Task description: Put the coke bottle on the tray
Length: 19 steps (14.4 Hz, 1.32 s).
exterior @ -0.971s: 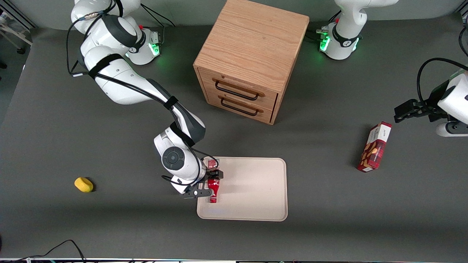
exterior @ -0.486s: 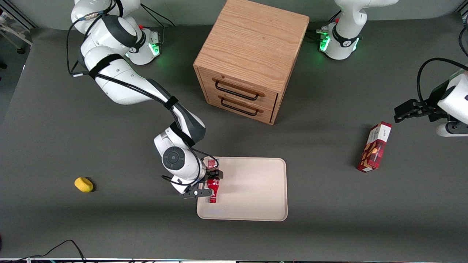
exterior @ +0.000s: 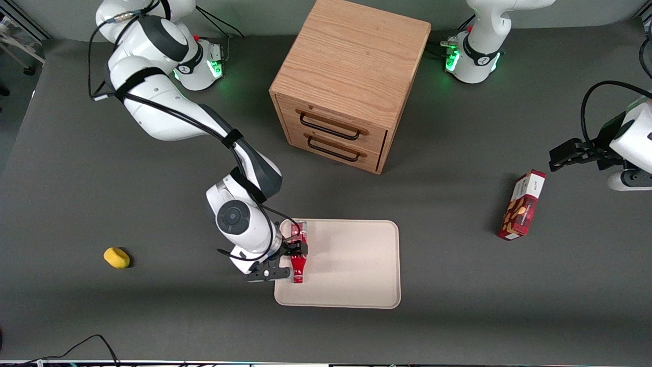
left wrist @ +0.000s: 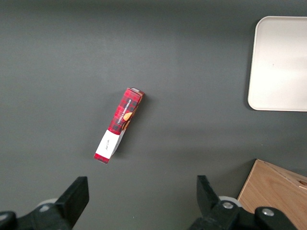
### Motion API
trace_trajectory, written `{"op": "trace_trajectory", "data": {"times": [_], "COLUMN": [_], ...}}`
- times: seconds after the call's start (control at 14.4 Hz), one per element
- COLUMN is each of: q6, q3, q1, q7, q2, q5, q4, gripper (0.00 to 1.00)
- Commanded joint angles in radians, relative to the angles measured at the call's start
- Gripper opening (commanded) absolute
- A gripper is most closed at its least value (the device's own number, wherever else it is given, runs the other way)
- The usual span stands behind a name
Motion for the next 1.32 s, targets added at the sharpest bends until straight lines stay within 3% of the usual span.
{"op": "trace_trajectory", "data": {"times": [0.0,0.14,0.28,0.62,0.76,1.04,1.25], "q6": [-0.151,-0.315,-0.406,-0.706,-0.799,-0.767,-0.658], "q3": [0.073,0.087,0.070,-0.123,-0.213,-0.382,-0.427], "q1": [-0.078,-0.103,-0.126,-0.135,-0.135,-0.133,-0.133], "q7": [0.011,0.008,0.008,-0.043,-0.049,-0.156,-0.202], "q2": [-0.169,-0.292,-0.412,-0.666,-0.763,-1.025,-1.183], "q5": [-0.014,0.015,0.104,0.248,0.340,0.425,0.428], "q4": [-0.075,-0.074,-0.072,-0.081,-0.107,-0.418,-0.665], "gripper": [1.00,1.00,1.00,1.00,1.00,1.00,1.00]}}
